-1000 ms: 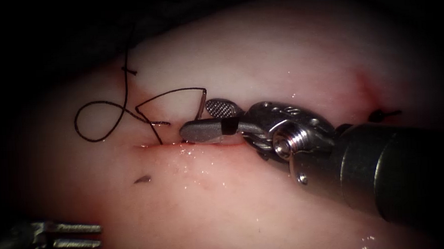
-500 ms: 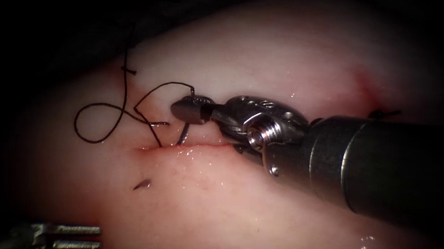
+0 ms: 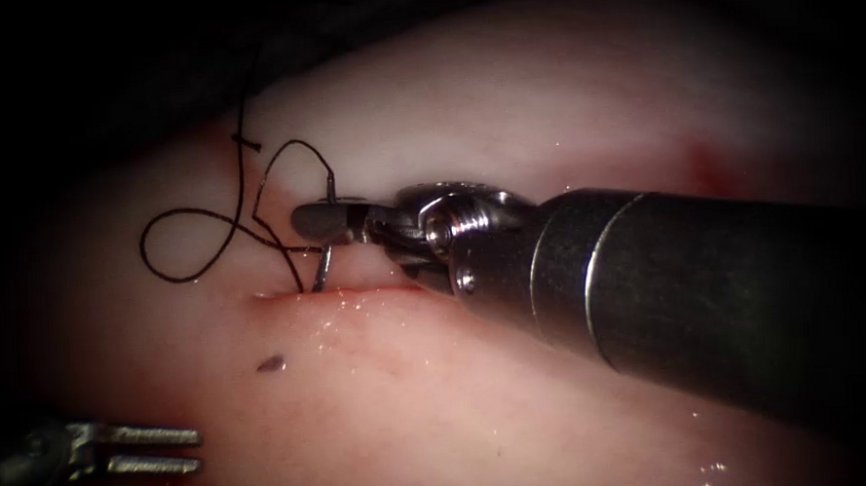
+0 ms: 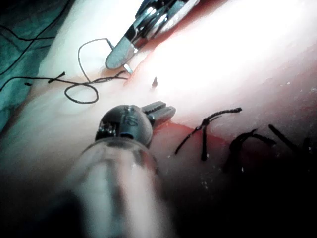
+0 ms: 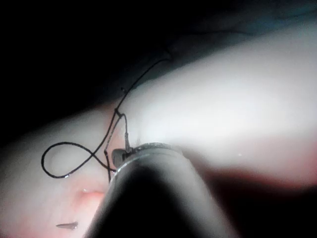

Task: Wound Closure
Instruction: Pass the needle through the bottom of the cut using the right needle driver, then pull the needle through the tissue with the left gripper.

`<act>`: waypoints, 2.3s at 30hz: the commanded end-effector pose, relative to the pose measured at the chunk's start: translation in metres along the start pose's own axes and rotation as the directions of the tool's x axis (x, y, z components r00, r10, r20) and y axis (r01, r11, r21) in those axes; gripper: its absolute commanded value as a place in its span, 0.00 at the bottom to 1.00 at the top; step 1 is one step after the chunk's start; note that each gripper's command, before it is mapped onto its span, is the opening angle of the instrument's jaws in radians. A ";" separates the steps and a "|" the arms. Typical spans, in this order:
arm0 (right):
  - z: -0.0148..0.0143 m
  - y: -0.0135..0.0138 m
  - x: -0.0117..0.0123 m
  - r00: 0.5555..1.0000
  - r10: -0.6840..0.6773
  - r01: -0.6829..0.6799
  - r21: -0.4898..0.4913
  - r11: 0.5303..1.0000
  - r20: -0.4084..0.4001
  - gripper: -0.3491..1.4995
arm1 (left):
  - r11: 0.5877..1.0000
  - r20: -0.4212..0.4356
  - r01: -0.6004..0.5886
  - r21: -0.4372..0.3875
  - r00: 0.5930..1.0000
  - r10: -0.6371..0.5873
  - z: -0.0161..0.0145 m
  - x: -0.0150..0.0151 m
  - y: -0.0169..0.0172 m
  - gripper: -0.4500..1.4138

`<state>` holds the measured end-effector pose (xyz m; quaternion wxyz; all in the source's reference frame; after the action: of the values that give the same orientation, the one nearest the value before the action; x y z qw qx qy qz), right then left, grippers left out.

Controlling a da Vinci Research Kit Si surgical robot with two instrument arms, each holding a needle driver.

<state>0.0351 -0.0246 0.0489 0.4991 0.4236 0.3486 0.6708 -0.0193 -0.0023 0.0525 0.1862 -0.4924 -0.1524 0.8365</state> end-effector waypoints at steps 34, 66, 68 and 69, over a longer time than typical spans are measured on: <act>-0.0023 -0.0041 0.0004 0.997 -0.068 0.059 0.309 0.949 0.019 0.76 | 0.984 -0.095 -0.167 -0.063 0.982 0.161 0.0021 -0.0005 -0.0027 0.30; -0.0127 0.0059 0.0053 0.976 -0.209 0.191 0.210 0.959 0.069 0.63 | 0.976 -0.153 -0.156 -0.153 0.979 0.133 0.0031 -0.0014 -0.0072 0.33; -0.0123 0.0059 0.0050 0.975 -0.210 0.193 0.209 0.959 0.065 0.63 | 0.978 -0.158 -0.149 -0.147 0.979 0.126 0.0035 -0.0009 -0.0077 0.33; -0.0121 0.0058 0.0049 0.975 -0.211 0.194 0.209 0.959 0.063 0.63 | 0.978 -0.157 -0.147 -0.145 0.980 0.124 0.0037 -0.0008 -0.0077 0.33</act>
<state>0.0196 -0.0227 0.0502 0.5348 0.4623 0.4319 0.5601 -0.0204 0.0031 0.0578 0.1006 -0.5744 -0.1713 0.7941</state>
